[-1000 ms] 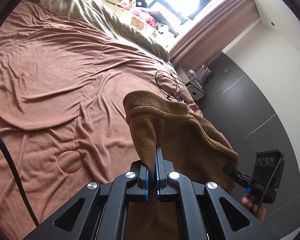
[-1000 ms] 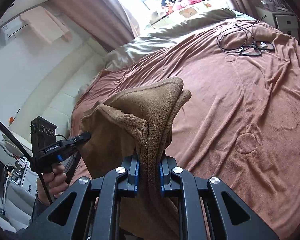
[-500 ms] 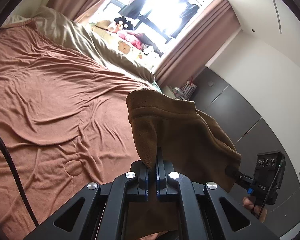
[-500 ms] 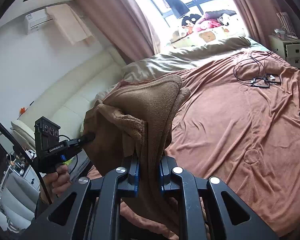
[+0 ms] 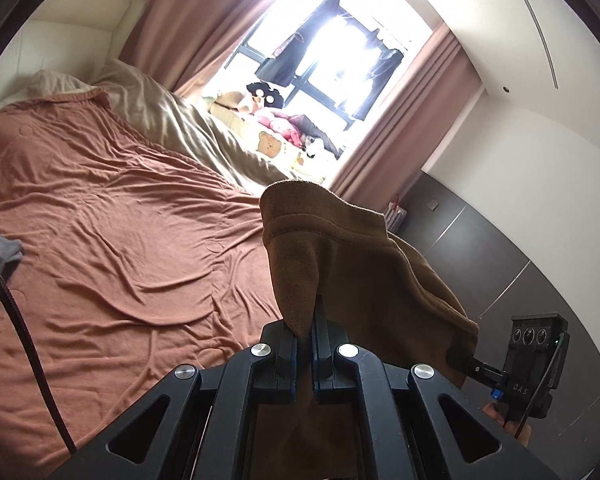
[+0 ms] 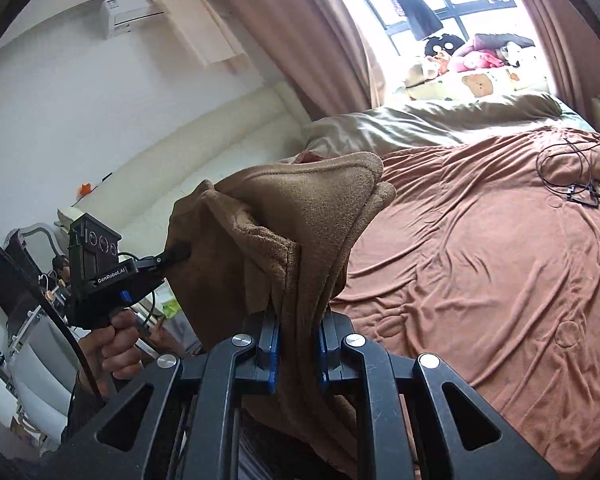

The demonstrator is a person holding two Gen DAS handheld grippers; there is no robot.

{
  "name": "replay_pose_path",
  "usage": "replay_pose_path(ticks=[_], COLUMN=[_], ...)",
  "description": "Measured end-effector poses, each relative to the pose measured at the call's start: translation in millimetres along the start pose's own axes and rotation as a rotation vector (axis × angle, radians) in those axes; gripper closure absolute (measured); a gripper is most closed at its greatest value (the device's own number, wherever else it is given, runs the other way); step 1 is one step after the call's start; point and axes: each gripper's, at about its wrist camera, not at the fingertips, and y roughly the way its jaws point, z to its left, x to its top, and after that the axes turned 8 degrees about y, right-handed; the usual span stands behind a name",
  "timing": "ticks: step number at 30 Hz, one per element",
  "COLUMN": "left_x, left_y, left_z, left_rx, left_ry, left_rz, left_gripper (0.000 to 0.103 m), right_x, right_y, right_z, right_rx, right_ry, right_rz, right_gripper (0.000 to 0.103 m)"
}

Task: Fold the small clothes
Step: 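Lift the folded brown shirt with both tools and carry it toward the headboard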

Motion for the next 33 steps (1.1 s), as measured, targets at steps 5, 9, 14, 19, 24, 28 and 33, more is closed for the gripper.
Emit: replay_pose_path(ticks=[5,9,14,19,24,28,33], left_x=[7,14,22,31,41,46,51], left_y=[-46,-79,-122,-161,-194,-218,-248], left_z=[12,28,50,80,112,140,175], left_rx=[0.056,0.089,0.141,0.2,0.258,0.311,0.378], left_ry=[0.016,0.015,0.015,0.0,-0.009,-0.015,-0.02], left_rz=[-0.037,-0.063,-0.106,-0.155,-0.195,-0.218,-0.255], left_gripper=[0.099,0.099,0.099,0.099,0.099,0.099,0.099], right_x=[-4,-3,3,7,10,9,5], right_y=[18,33,63,99,139,171,211], right_z=[21,41,64,82,99,114,130], right_rx=[0.048,0.085,0.13,0.176,0.219,0.243,0.283], right_ry=[-0.027,-0.078,-0.129,-0.162,-0.19,-0.213,-0.224], right_rz=[0.021,0.043,0.076,0.11,0.135,0.16,0.185], right_gripper=[0.092,0.092,0.092,0.092,0.092,0.092,0.092])
